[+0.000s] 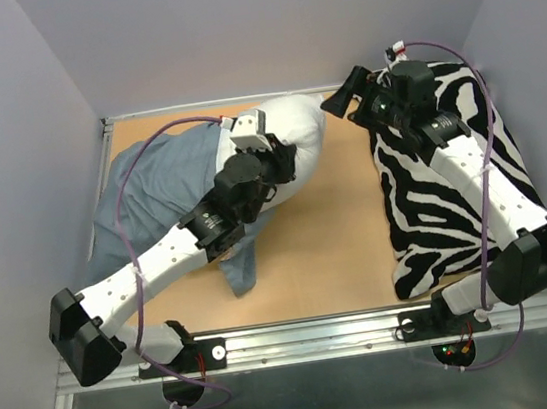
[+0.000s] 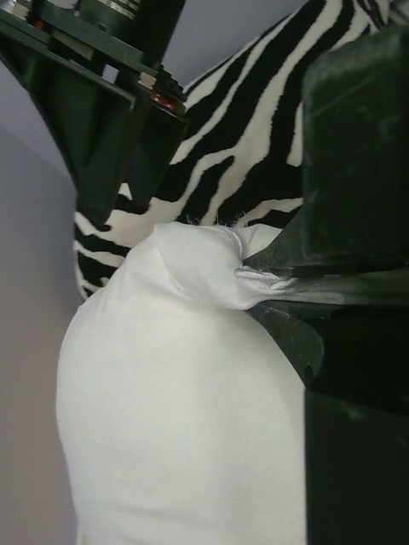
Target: Remove the pillowcase from the pillow
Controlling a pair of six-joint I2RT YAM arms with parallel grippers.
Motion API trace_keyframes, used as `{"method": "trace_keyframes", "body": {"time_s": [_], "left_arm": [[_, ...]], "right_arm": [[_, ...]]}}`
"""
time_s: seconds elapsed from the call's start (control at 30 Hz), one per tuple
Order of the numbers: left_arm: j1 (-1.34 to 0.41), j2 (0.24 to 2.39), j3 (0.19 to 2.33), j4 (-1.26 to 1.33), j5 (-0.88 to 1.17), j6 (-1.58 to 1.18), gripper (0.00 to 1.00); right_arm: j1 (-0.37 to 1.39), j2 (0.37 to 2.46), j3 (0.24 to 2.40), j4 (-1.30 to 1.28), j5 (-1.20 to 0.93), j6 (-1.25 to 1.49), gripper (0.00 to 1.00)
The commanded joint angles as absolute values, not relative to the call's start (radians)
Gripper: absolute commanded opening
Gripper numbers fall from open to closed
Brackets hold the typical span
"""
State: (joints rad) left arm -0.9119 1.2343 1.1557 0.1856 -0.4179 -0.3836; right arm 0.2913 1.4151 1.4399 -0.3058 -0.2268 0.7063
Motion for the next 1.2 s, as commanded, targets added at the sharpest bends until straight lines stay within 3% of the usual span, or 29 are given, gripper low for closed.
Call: {"method": "trace_keyframes", "body": {"time_s": [0.0, 0.03, 0.13, 0.3, 0.4, 0.53, 0.7, 0.8, 1.0, 1.17], "left_arm": [[-0.922, 1.253, 1.098, 0.307, -0.364, -0.472, 0.32], [-0.923, 1.255, 1.097, 0.311, -0.356, -0.463, 0.52], [-0.933, 1.241, 1.112, 0.313, -0.336, -0.450, 0.67], [-0.950, 1.223, 1.167, 0.269, -0.346, -0.434, 0.67], [-0.950, 1.256, 1.239, 0.119, -0.495, -0.434, 0.65], [-0.919, 1.307, 1.259, 0.002, -0.632, -0.399, 0.59], [-0.815, 1.365, 1.168, -0.008, -0.568, -0.420, 0.53], [-0.758, 1.420, 1.097, 0.021, -0.479, -0.440, 0.43], [-0.736, 1.468, 0.996, 0.069, -0.367, -0.486, 0.09], [-0.738, 1.511, 0.934, 0.109, -0.281, -0.520, 0.00]], "right_arm": [[0.287, 1.332, 1.350, -0.321, -0.167, 0.661, 0.94], [0.288, 1.319, 1.338, -0.319, -0.158, 0.646, 0.94], [0.287, 1.284, 1.290, -0.321, -0.161, 0.632, 0.95], [0.287, 1.247, 1.108, -0.316, -0.209, 0.667, 0.96], [0.285, 1.204, 0.975, -0.269, -0.244, 0.681, 0.96], [0.287, 1.164, 0.856, -0.180, -0.271, 0.667, 1.00], [0.287, 1.199, 0.720, 0.141, -0.468, 0.721, 1.00], [0.287, 1.244, 0.620, 0.351, -0.511, 0.797, 1.00], [0.287, 1.380, 0.494, 0.664, -0.534, 0.888, 1.00], [0.287, 1.474, 0.451, 0.964, -0.560, 0.997, 1.00]]}}
